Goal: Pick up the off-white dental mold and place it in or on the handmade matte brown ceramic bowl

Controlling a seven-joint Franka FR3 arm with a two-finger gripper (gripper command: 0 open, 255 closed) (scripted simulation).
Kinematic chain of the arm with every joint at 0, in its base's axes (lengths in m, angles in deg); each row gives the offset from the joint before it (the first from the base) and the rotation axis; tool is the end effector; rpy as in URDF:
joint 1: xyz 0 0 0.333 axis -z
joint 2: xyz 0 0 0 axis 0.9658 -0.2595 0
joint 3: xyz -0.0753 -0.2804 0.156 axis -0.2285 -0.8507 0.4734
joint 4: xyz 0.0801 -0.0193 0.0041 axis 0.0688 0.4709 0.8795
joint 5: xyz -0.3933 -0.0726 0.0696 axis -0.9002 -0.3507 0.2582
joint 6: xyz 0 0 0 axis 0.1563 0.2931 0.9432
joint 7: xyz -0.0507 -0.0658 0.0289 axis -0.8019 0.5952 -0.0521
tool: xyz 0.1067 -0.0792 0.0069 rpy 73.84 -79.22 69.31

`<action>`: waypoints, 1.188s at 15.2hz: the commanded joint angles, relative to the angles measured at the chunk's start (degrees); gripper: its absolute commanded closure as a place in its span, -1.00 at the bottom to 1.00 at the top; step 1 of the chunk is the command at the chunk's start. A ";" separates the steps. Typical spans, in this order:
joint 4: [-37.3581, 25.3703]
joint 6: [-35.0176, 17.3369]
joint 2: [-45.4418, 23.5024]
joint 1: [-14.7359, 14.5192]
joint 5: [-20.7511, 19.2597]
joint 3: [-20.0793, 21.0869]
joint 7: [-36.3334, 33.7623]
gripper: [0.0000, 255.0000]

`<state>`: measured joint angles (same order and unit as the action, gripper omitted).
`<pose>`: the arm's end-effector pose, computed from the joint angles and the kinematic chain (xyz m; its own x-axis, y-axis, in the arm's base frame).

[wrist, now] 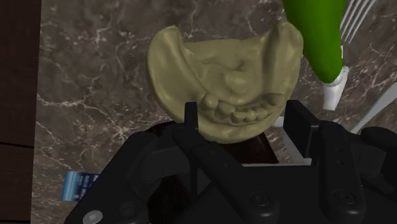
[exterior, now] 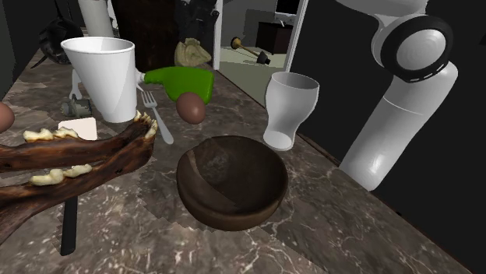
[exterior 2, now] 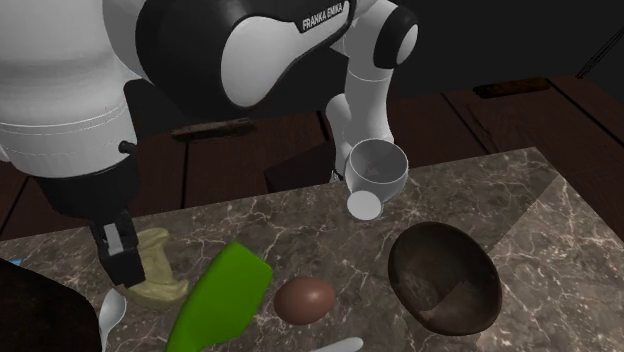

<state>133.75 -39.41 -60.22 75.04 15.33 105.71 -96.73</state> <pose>0.5451 0.1965 0.7093 0.9564 0.0360 0.2897 0.0773 -0.9882 -0.1324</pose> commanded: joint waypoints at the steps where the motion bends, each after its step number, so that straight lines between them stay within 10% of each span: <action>1: -2.66 1.85 -0.84 -0.08 -0.33 0.10 -0.23 1.00; 18: 10.74 4.39 17.10 -5.93 3.39 7.00 -13.49 1.00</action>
<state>143.52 -34.90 -44.09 69.50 18.47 112.16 -109.25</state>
